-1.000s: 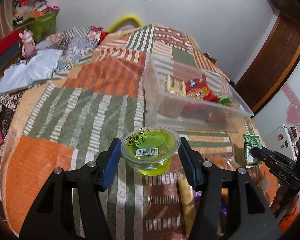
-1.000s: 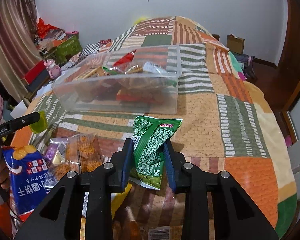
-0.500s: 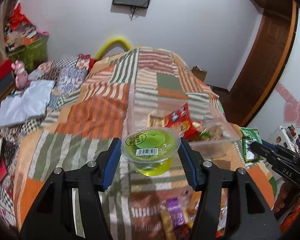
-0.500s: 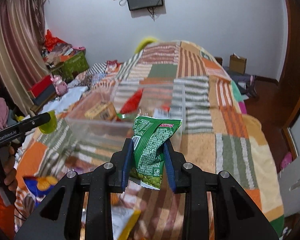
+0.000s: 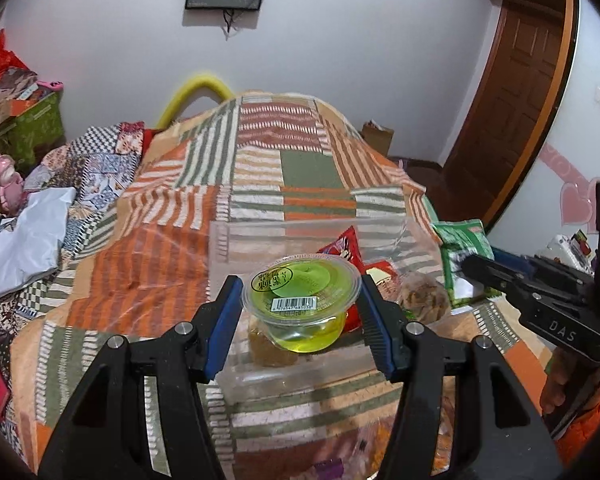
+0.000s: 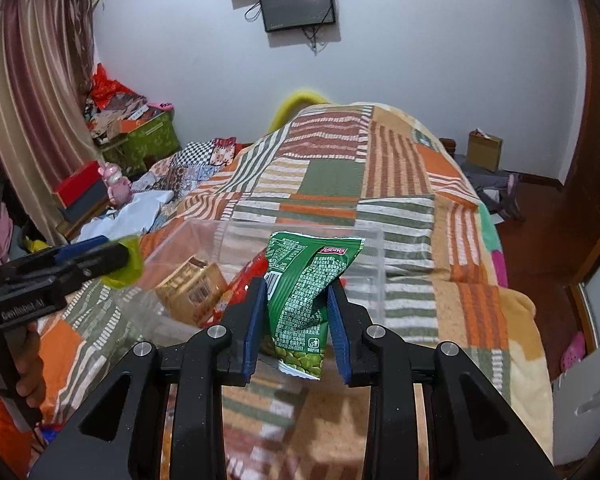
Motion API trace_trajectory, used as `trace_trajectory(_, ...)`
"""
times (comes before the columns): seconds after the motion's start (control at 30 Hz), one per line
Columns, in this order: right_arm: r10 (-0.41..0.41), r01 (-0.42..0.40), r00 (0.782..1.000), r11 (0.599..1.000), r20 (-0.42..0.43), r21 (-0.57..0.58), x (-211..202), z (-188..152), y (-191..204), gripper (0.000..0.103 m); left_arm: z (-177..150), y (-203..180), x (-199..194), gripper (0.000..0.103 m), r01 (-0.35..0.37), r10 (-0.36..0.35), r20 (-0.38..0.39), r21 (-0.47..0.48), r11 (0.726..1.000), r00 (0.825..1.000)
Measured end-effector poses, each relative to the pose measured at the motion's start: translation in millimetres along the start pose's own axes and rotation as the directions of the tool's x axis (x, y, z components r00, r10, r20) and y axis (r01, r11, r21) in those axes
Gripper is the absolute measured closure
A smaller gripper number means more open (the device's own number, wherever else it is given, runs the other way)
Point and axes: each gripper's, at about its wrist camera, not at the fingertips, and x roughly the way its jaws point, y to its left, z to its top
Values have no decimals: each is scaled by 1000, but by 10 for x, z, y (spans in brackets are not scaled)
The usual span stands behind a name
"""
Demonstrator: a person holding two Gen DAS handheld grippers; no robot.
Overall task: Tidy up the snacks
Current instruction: 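Place the jelly cup and pea bag into the clear box, open both grippers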
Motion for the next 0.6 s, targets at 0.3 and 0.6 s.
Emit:
trace_trajectory(0.3, 5, -10, 998, 997, -59, -78, 390, 36, 179, 75, -51, -132, 377, 46, 17, -13, -67, 55, 998, 998)
trace_trajectory(0.6, -49, 40, 995, 993, -87, -107, 465, -14, 180, 67, -84, -217, 584, 46, -2, 11, -131, 68, 998, 991)
